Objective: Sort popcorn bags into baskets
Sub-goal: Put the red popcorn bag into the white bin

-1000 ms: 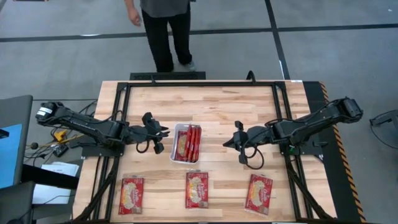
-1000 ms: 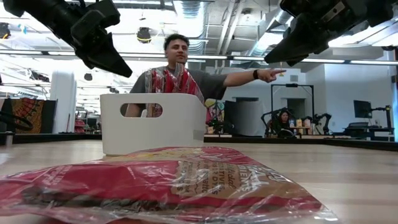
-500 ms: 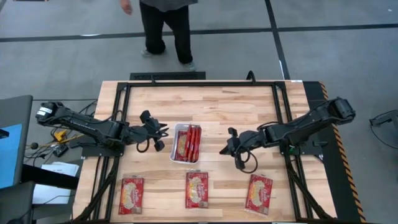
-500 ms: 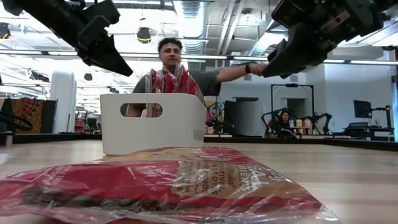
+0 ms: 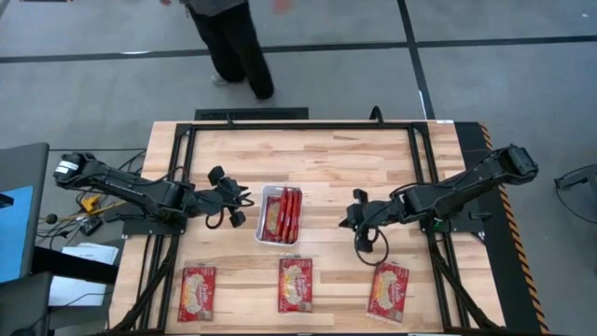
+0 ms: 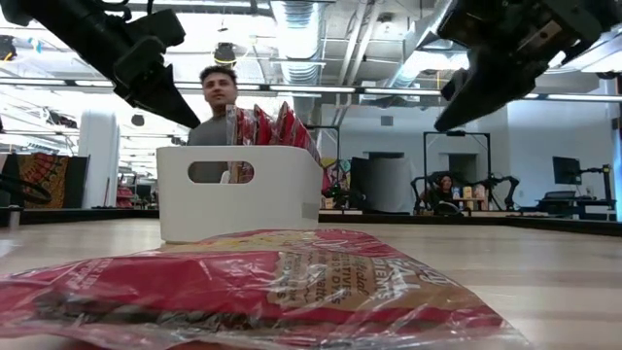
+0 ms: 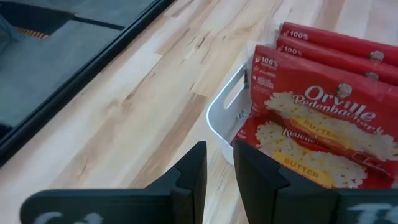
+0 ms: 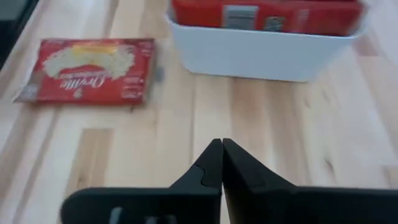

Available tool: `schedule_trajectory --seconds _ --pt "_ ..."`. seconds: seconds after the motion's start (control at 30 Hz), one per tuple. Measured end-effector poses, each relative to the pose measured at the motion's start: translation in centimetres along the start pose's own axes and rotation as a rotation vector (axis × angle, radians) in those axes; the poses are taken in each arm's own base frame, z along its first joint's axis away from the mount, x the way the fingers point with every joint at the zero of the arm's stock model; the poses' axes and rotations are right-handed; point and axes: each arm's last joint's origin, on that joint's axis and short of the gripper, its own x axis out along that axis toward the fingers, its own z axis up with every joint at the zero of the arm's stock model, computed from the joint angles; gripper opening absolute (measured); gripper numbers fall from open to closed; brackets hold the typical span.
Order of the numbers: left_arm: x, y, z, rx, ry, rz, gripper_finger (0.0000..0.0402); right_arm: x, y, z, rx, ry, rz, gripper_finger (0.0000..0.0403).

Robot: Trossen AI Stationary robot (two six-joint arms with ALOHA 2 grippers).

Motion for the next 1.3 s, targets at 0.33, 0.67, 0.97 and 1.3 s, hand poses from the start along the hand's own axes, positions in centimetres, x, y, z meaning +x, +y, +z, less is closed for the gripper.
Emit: schedule_trajectory --seconds 0.33,0.67,0.97,1.3 --pt "0.0 -0.3 -0.2 -0.033 0.008 -0.004 0.0071 -1.7 0.2 -1.6 0.213 0.147 -0.009 0.0078" --pt "1.8 -1.8 -1.6 -0.005 0.084 0.018 0.0071 -2.7 2.0 -4.3 0.451 0.352 -0.085 0.0149" --pt "3.0 -2.9 -1.3 0.034 0.021 -0.005 0.0071 -3.2 3.8 -7.2 0.575 0.469 -0.107 0.0186" --pt "2.8 -3.0 -0.7 0.057 -0.028 -0.018 0.0071 -3.5 3.9 -7.8 0.622 0.499 -0.149 0.0186"
